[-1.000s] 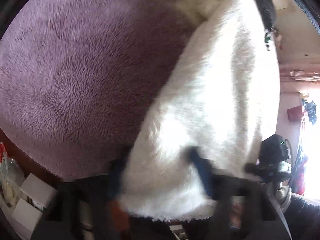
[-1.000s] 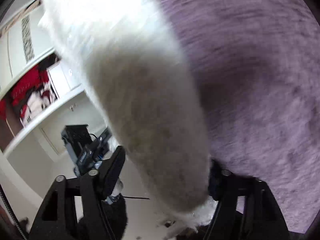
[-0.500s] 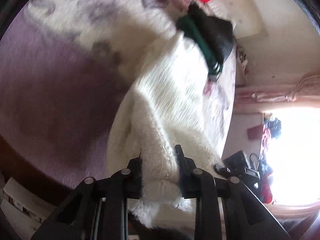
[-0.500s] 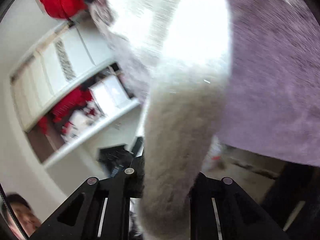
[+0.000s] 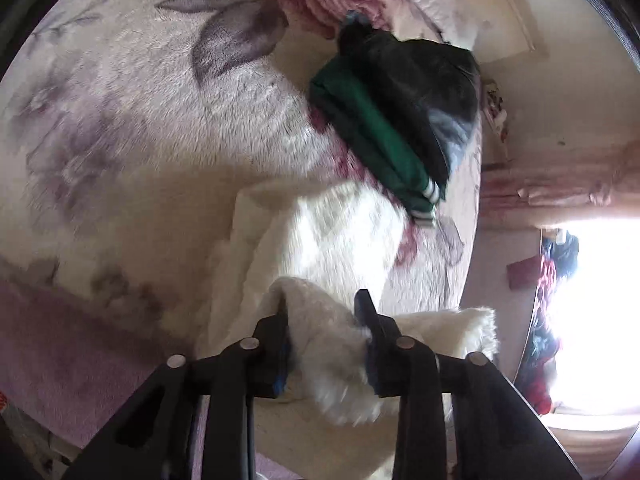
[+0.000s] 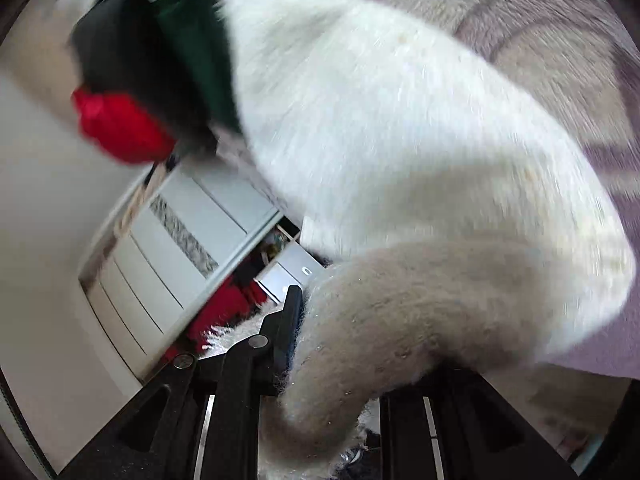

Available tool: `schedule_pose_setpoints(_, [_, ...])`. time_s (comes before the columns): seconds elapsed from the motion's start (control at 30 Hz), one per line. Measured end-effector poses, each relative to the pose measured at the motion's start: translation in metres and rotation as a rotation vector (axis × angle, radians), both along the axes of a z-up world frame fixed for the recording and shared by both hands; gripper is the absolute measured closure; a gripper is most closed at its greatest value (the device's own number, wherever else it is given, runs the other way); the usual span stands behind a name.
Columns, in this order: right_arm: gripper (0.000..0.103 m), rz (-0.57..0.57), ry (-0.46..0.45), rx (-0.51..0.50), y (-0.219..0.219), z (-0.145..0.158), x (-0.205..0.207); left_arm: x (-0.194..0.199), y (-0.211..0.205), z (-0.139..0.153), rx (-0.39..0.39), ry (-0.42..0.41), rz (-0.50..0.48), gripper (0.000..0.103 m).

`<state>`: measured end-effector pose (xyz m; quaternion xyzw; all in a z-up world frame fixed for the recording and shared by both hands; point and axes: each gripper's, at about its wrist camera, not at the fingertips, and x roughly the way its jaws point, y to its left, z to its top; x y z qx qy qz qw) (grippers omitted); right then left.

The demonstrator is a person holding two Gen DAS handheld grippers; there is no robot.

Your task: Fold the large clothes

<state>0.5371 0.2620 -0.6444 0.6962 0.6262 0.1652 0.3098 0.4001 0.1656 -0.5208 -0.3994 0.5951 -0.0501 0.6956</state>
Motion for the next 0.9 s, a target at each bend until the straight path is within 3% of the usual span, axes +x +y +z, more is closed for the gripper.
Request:
schedule_pose_setpoints(0.03, [0.085, 0.008, 0.013, -0.004, -0.016, -0.010, 0.013, 0.012, 0.010, -0.003, -0.005, -0.008, 0.023, 0.067])
schedule_pose_setpoints(0.07, [0.085, 0.021, 0.027, -0.008, -0.022, -0.013, 0.022, 0.014, 0.016, 0.004, 0.003, -0.020, 0.044, 0.057])
schedule_pose_setpoints(0.1, [0.085, 0.027, 0.063, 0.004, -0.031, -0.023, 0.025, 0.021, 0.026, 0.007, 0.017, -0.034, 0.073, 0.040])
schedule_pose_setpoints(0.17, [0.079, 0.003, 0.163, 0.064, -0.033, -0.034, 0.036, 0.027, 0.047, 0.017, 0.032, -0.070, 0.138, 0.023])
schedule_pose_setpoints(0.27, [0.063, -0.013, 0.207, 0.113, -0.028, -0.040, 0.046, 0.022, 0.059, 0.027, 0.134, -0.071, 0.173, 0.023])
schedule_pose_setpoints(0.3, [0.051, -0.019, 0.202, 0.123, -0.027, -0.035, 0.051, 0.014, 0.056, 0.030, 0.179, -0.066, 0.170, 0.023])
schedule_pose_setpoints(0.33, [0.033, -0.037, 0.176, 0.133, -0.029, -0.029, 0.057, 0.009, 0.051, 0.030, 0.211, -0.053, 0.159, 0.023])
schedule_pose_setpoints(0.37, [0.028, -0.056, 0.145, 0.133, -0.035, -0.023, 0.063, 0.006, 0.046, 0.027, 0.229, -0.039, 0.150, 0.023])
schedule_pose_setpoints(0.43, [0.026, -0.081, 0.028, 0.099, -0.045, -0.001, 0.090, -0.009, 0.029, 0.019, 0.264, 0.001, 0.112, 0.023])
schedule_pose_setpoints(0.47, [0.026, -0.059, -0.040, 0.051, -0.060, -0.008, 0.113, -0.017, 0.019, 0.013, 0.283, 0.026, 0.087, 0.023])
schedule_pose_setpoints(0.53, [0.026, 0.044, -0.164, -0.088, -0.069, 0.017, 0.133, -0.027, 0.003, 0.002, 0.291, 0.062, 0.051, 0.023])
schedule_pose_setpoints(0.6, [0.026, 0.262, -0.317, -0.287, -0.068, 0.048, 0.148, -0.035, -0.015, -0.012, 0.283, 0.094, 0.014, 0.023])
schedule_pose_setpoints(0.67, [0.026, 0.421, -0.421, -0.398, -0.052, 0.065, 0.154, -0.034, -0.030, -0.024, 0.275, 0.105, -0.039, 0.023])
schedule_pose_setpoints(0.73, [0.026, 0.583, -0.539, -0.498, -0.033, 0.077, 0.149, -0.025, -0.044, -0.034, 0.336, 0.089, -0.090, 0.023])
schedule_pose_setpoints(0.8, [0.026, 0.713, -0.639, -0.554, -0.008, 0.082, 0.144, -0.016, -0.052, -0.037, 0.407, 0.049, -0.118, 0.030])
schedule_pose_setpoints(0.83, [0.027, 0.749, -0.680, -0.581, 0.001, 0.082, 0.141, -0.009, -0.055, -0.037, 0.415, 0.012, -0.124, 0.045])
schedule_pose_setpoints(0.87, [0.028, 0.786, -0.711, -0.608, 0.014, 0.082, 0.140, -0.003, -0.056, -0.036, 0.399, -0.013, -0.133, 0.077])
schedule_pose_setpoints(0.9, [0.052, 0.814, -0.734, -0.624, 0.028, 0.082, 0.138, 0.004, -0.058, -0.034, 0.413, -0.005, -0.140, 0.078])
